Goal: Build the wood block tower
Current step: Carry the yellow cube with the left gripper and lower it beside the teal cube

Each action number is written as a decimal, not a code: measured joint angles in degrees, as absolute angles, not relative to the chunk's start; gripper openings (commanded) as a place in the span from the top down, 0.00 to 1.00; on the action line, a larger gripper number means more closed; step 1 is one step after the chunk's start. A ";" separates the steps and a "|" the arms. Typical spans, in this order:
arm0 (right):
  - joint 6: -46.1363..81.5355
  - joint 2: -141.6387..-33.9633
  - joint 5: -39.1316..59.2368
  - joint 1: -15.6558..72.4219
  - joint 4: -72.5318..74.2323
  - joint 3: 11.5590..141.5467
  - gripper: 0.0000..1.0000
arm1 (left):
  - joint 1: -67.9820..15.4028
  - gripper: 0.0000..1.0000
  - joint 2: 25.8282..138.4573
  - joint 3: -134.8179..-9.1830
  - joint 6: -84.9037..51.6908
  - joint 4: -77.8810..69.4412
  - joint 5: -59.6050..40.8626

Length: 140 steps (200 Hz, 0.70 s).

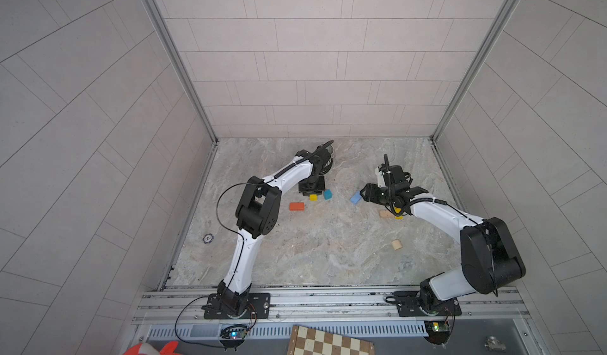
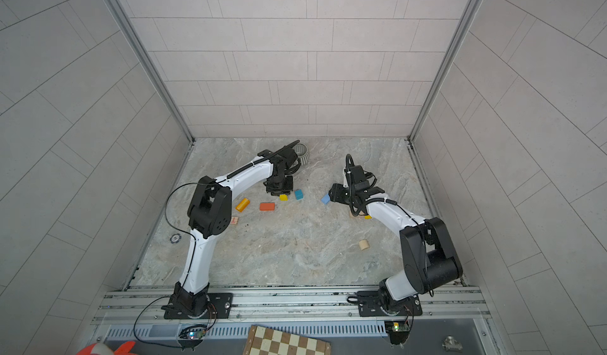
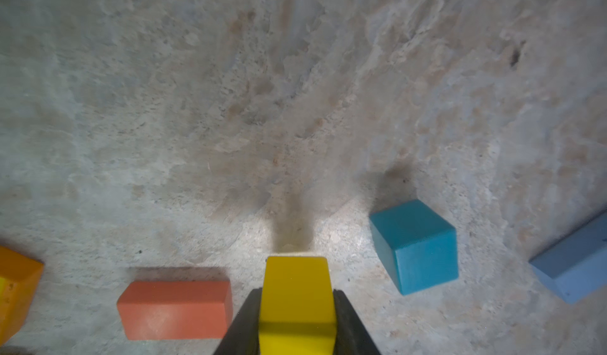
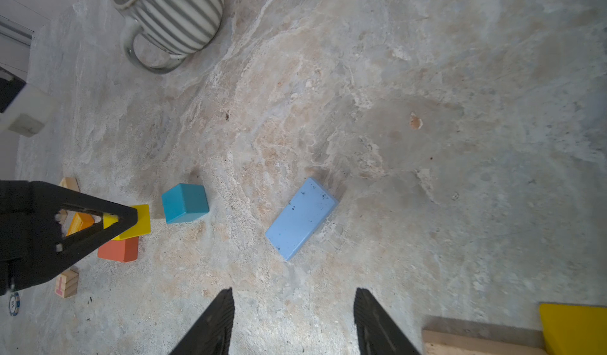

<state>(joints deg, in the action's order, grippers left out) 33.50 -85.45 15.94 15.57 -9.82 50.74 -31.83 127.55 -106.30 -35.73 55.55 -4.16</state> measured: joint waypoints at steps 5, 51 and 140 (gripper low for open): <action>33.52 -85.58 15.99 15.57 -9.67 50.74 0.40 | -31.83 0.65 127.81 -106.28 -35.94 55.33 -4.29; 33.56 -85.95 16.29 15.59 -9.13 50.65 0.40 | -31.83 0.63 129.60 -106.21 -37.69 52.90 -5.52; 33.74 -86.63 16.38 15.59 -8.16 50.65 0.40 | -31.83 0.51 131.50 -106.96 -39.51 51.07 -6.63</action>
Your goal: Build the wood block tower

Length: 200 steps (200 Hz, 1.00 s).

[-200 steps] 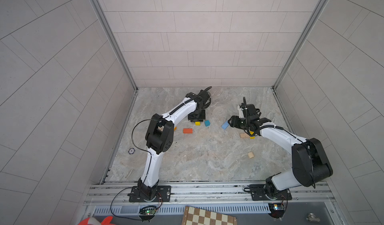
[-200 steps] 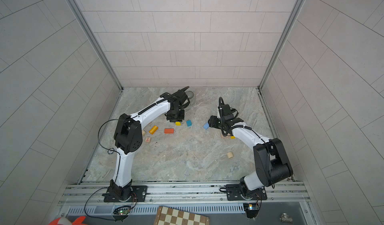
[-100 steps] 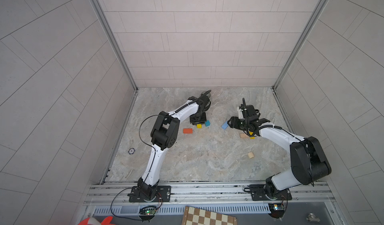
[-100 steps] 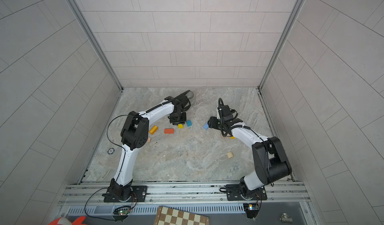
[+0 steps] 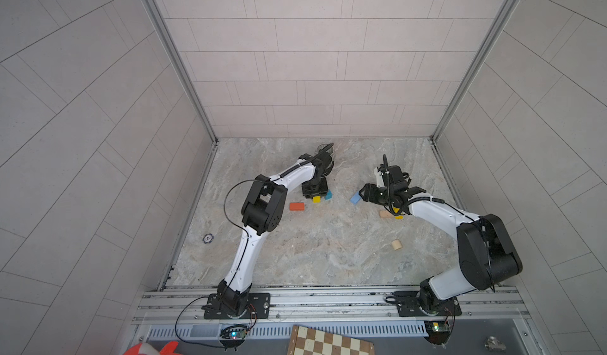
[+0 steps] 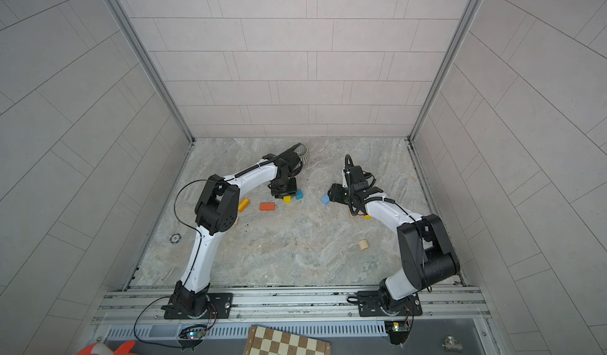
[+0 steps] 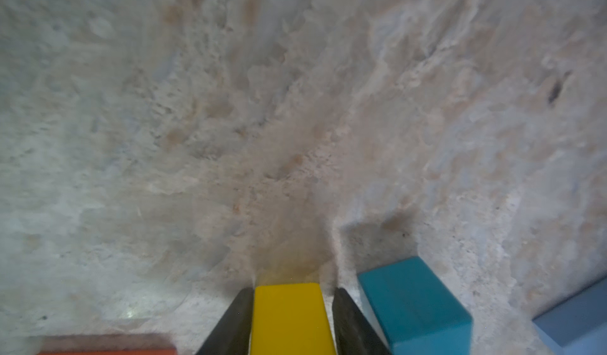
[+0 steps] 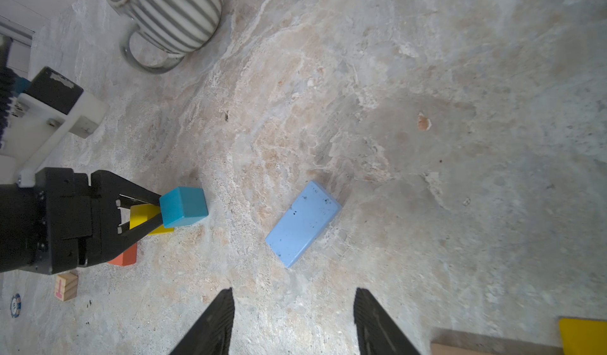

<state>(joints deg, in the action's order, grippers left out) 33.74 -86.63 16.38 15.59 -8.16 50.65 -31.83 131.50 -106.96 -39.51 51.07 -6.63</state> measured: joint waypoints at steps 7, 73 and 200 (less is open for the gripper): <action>33.74 -86.63 16.40 15.59 -8.08 50.65 0.40 | -31.83 0.51 131.57 -107.11 -39.66 51.09 -6.70; 33.76 -86.63 16.53 15.64 -7.92 50.65 0.40 | -31.94 0.50 132.81 -109.25 -40.58 51.03 -7.64; 34.13 -87.48 16.95 15.86 -7.90 50.65 0.40 | -32.47 0.31 133.05 -111.00 -42.92 51.27 -7.05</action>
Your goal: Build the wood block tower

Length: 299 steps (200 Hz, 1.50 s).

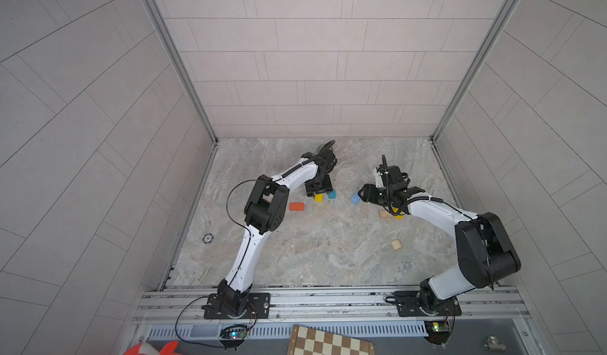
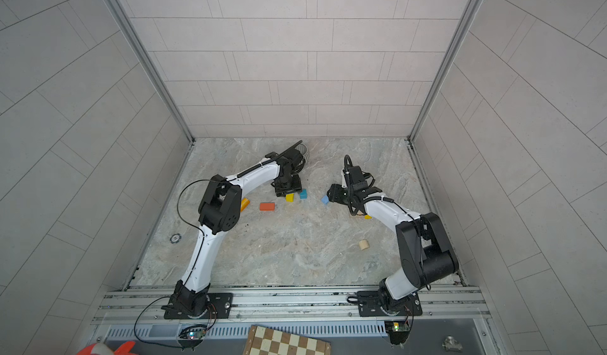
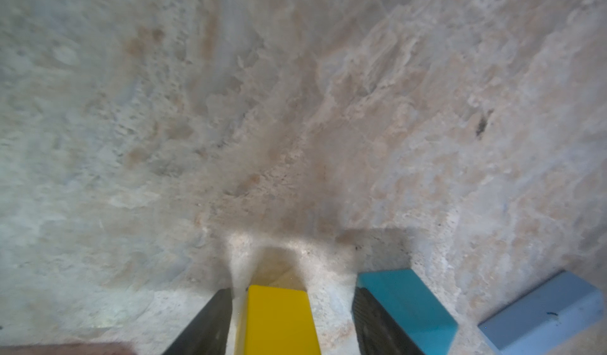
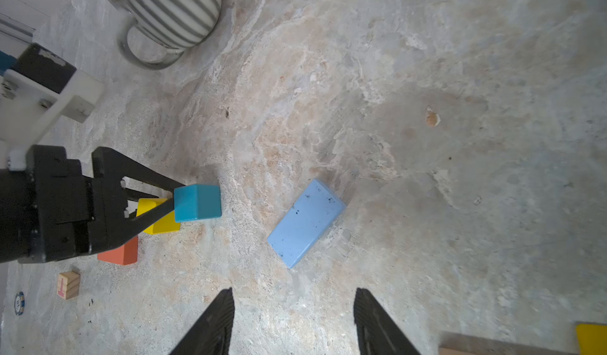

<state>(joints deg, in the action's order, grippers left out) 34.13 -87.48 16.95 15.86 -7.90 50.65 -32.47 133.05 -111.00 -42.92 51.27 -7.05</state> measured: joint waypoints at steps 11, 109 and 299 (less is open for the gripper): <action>34.13 -87.48 16.95 15.86 -7.90 50.65 0.40 | -32.16 0.26 132.64 -111.00 -42.85 51.46 -6.85; 30.57 -93.38 18.04 15.86 -12.40 56.31 0.92 | -27.73 0.92 118.93 -101.30 -38.35 49.47 -5.93; 31.59 -114.06 27.70 20.23 -15.62 74.70 0.99 | -25.89 1.00 118.32 -82.00 -41.93 26.94 -12.08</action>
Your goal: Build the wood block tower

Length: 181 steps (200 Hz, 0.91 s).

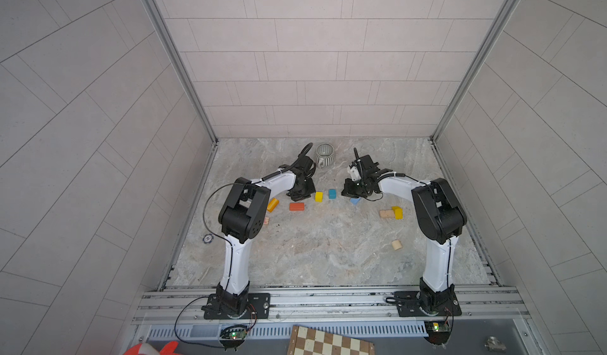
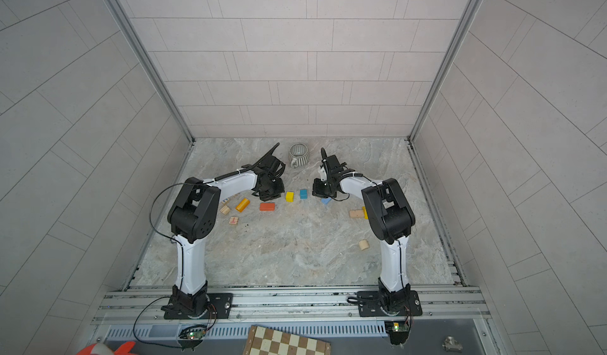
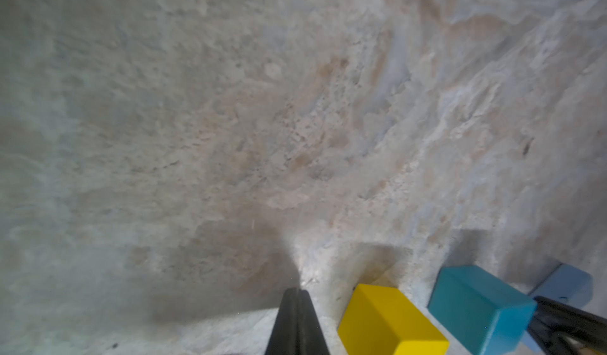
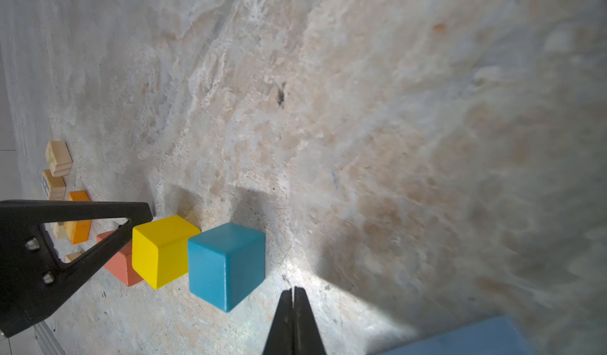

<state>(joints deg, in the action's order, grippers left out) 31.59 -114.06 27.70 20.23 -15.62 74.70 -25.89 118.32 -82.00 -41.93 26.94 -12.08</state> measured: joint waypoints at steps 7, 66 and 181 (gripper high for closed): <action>31.62 -114.17 27.77 20.47 -15.75 75.02 0.99 | -25.89 1.00 118.32 -81.84 -42.30 26.33 -12.51; 31.59 -114.87 28.10 21.06 -15.77 76.29 0.99 | -26.02 1.00 118.32 -79.77 -44.99 21.21 -14.31; 31.59 -115.22 28.60 21.02 -15.53 76.29 0.99 | -29.17 1.00 118.30 -78.72 -47.90 17.78 -14.09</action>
